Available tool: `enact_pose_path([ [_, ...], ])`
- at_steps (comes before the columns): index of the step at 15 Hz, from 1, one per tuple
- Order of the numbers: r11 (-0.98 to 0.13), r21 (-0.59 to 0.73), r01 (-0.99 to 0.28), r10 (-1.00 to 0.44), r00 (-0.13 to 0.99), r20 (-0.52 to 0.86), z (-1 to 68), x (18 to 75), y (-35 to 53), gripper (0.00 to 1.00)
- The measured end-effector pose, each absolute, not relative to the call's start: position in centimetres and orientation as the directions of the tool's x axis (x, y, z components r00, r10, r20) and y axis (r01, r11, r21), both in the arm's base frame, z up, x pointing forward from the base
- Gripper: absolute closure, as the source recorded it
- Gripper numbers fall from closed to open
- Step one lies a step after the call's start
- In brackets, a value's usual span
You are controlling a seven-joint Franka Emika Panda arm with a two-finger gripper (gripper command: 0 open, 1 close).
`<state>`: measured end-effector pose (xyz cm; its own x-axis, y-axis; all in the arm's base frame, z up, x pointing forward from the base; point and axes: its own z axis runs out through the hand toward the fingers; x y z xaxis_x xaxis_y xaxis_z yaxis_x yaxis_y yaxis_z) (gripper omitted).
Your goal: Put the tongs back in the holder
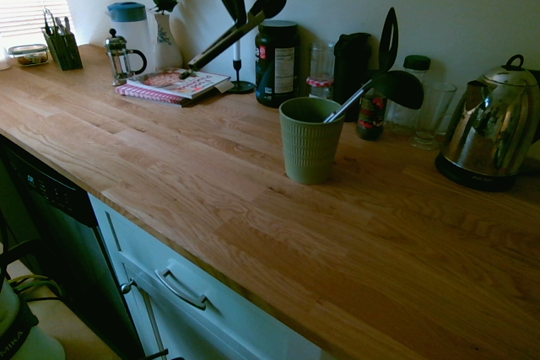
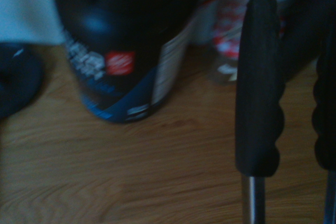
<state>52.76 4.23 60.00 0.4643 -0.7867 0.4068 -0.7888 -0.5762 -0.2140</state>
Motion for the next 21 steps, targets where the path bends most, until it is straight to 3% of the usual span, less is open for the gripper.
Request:
enact_pose_path([
  [3, -0.479, -0.252, -0.841, -0.8, 0.299, 0.52, 64.0, 50.6, -1.1, 1.0],
  [11, -0.306, -0.409, -0.86, -0.675, -0.106, 0.73, 61.9, 49.4, -6.9, 1.0],
  [16, -0.278, -0.443, -0.852, -0.673, -0.156, 0.723, 58.1, 49.4, -11.3, 1.0],
  [21, -0.282, -0.451, -0.847, -0.713, -0.129, 0.689, 53.7, 51.8, -12.2, 1.0],
])
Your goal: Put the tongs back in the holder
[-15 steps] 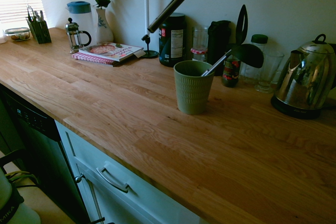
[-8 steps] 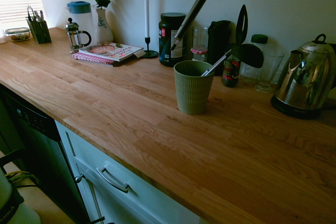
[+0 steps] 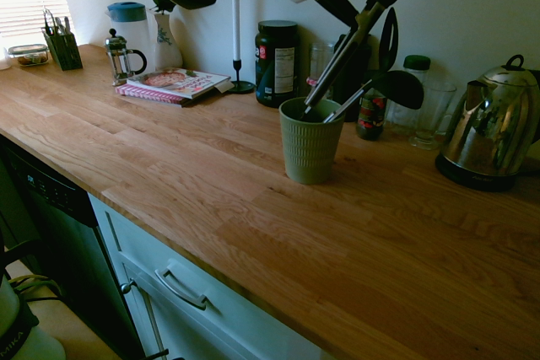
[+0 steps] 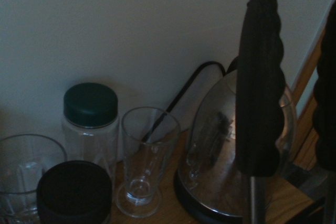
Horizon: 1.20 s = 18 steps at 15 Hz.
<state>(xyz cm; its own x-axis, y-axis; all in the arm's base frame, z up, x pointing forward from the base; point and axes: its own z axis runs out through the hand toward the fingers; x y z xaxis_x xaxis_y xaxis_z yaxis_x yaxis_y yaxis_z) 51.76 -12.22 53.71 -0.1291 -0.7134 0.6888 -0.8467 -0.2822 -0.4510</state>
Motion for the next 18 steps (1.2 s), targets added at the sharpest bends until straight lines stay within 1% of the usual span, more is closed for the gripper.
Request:
enact_pose_path([
  [3, -0.284, -0.438, -0.853, -0.723, -0.11, 0.682, 52.2, 52.9, -12.2, 1.0],
  [7, -0.279, -0.409, -0.869, -0.756, -0.064, 0.651, 48.3, 53.4, -12.1, 1.0],
  [8, -0.278, -0.402, -0.873, -0.766, -0.051, 0.641, 47.4, 53.2, -11.8, 0.0],
  [10, -0.284, -0.382, -0.879, -0.777, -0.022, 0.629, 46.2, 52.9, -11.3, 0.0],
  [18, -0.292, -0.384, -0.876, -0.803, 0.005, 0.597, 46.7, 51.2, -10.9, 0.0],
])
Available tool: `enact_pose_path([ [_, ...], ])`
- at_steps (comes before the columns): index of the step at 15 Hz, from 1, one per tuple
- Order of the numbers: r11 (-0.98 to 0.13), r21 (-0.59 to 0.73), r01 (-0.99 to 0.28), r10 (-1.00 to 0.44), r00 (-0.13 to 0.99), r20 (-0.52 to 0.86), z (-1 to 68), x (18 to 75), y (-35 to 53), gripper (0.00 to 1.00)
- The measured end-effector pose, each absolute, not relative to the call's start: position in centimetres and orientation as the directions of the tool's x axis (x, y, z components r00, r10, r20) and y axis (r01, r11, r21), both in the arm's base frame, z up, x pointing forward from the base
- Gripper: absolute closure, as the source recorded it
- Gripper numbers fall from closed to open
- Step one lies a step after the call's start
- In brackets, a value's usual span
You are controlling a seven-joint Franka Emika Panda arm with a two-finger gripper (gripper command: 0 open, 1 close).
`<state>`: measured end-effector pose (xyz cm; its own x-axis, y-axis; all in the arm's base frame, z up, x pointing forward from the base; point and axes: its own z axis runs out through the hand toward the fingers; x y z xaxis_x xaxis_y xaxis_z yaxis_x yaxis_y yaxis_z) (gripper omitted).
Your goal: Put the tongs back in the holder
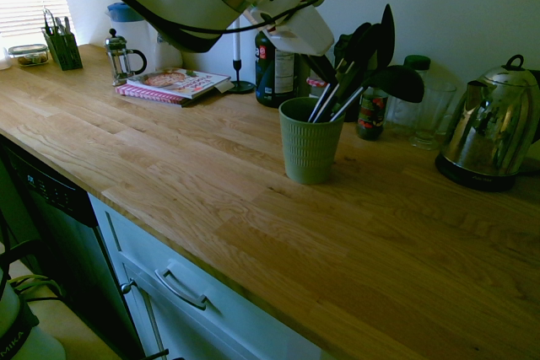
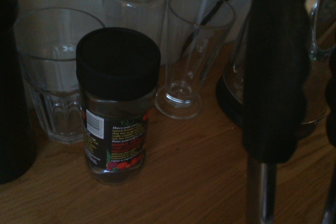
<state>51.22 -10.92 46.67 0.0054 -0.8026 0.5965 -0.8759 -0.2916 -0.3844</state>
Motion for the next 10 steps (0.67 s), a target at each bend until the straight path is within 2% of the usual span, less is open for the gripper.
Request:
enact_pose_path([
  [3, -0.327, -0.413, -0.85, -0.814, 0.031, 0.58, 51.6, 49.9, -9.2, 0.0],
  [6, -0.42, -0.33, -0.845, -0.826, 0.206, 0.525, 55.3, 47.8, -3.5, 0.0],
  [10, -0.524, -0.218, -0.823, -0.825, 0.428, 0.369, 49.1, 46.6, 2.8, 0.0],
])
